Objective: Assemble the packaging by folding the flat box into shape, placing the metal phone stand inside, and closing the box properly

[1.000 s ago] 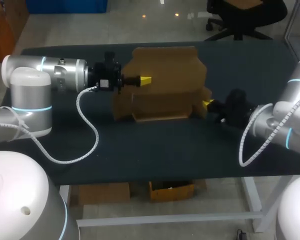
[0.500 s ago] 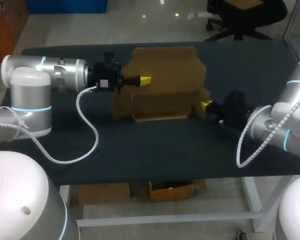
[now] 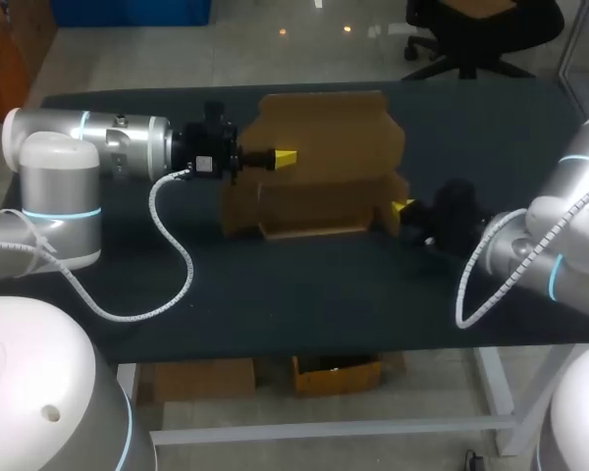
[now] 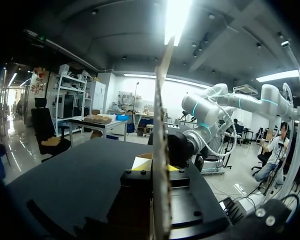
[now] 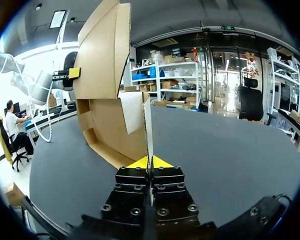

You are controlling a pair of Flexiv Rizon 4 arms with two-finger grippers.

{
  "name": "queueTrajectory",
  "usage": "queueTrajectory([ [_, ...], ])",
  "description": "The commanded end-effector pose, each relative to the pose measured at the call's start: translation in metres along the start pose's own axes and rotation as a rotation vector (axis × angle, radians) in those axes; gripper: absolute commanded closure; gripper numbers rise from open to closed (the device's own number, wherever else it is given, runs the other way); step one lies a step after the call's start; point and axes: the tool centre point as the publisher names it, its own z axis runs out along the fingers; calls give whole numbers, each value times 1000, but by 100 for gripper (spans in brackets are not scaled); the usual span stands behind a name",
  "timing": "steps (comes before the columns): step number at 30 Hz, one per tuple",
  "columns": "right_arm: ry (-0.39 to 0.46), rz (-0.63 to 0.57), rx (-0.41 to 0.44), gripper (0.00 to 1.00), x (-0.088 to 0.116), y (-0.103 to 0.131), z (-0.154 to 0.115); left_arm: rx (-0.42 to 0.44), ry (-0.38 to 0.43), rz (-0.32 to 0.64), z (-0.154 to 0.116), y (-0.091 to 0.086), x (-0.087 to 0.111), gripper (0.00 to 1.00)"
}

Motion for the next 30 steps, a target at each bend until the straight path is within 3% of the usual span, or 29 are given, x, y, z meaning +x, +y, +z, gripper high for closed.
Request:
queueTrajectory([
  [1,-33,-2,0,94,6,0,7,0,3,0,0,3,0,100],
  [16,-63,6,0,88,17,0,13,0,3,0,0,3,0,100],
  [26,-133,7,15,88,29,-3,15,0,3,0,0,3,0,100],
  [30,-161,-1,27,83,33,-3,18,0,3,0,0,3,0,100],
])
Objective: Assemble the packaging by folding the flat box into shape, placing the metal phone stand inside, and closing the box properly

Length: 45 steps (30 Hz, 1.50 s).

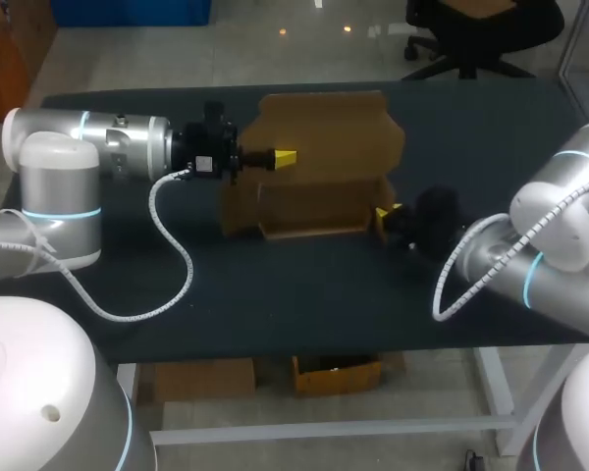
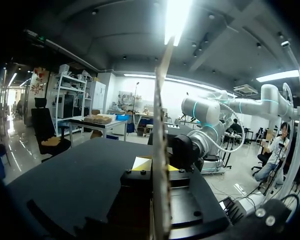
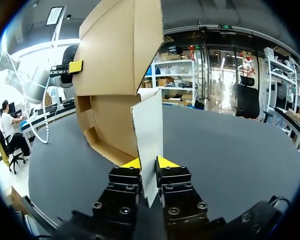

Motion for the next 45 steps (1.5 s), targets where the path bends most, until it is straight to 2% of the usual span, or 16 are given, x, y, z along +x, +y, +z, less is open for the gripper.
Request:
queueTrajectory([
  [1,-116,-7,6,82,9,0,8,0,2,0,0,3,0,100],
  [4,-128,-9,10,76,12,0,10,0,2,0,0,3,0,100],
  [11,-164,-20,25,76,16,2,15,0,2,0,0,3,0,100],
  [20,-255,-19,64,75,21,0,18,0,2,0,0,3,0,100],
  [25,-286,-2,70,68,23,-2,18,0,2,0,0,3,0,100],
  [37,-344,45,59,71,27,-9,9,0,2,0,0,3,0,100],
  [45,-355,62,55,68,33,-13,3,0,2,0,0,3,0,100],
])
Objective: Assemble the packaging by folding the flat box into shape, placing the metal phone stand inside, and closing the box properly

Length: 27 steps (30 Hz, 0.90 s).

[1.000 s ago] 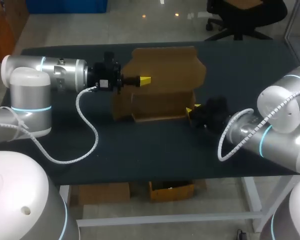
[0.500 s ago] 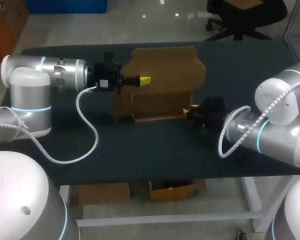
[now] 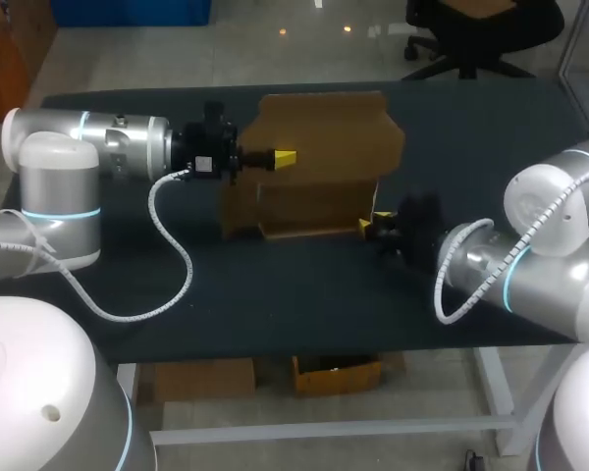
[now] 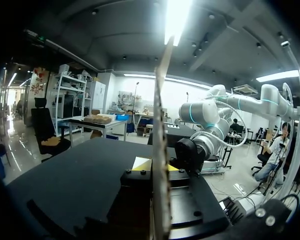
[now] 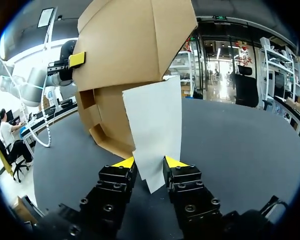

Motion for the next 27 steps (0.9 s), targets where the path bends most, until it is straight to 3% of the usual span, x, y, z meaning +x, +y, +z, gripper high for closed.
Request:
queueTrajectory([
  [1,-338,1,-12,69,6,-4,-2,0,2,0,1,3,-1,100],
  [14,-327,-34,-5,67,17,-1,0,0,2,0,1,3,-1,100],
  [27,-339,-33,-3,66,18,-9,-16,0,2,0,1,3,-1,100],
])
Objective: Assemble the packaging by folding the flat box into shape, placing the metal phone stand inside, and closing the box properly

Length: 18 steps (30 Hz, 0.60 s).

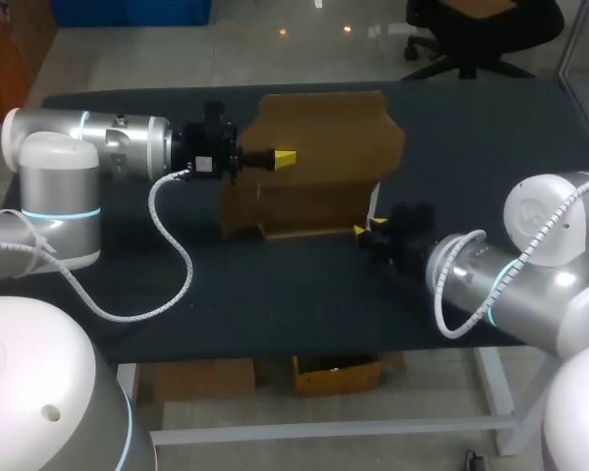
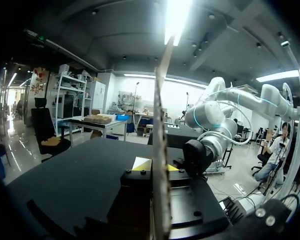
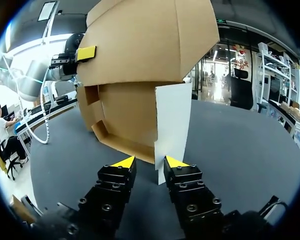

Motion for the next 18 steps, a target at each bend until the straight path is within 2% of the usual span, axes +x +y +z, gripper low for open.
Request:
queueTrajectory([
  [1,-273,1,-7,66,2,-6,-9,0,2,0,0,3,-1,100],
  [11,-276,3,3,67,-1,-16,-25,0,2,0,0,3,-1,100],
  [18,-211,-18,-14,66,-5,-14,-35,0,2,0,0,3,-1,100],
])
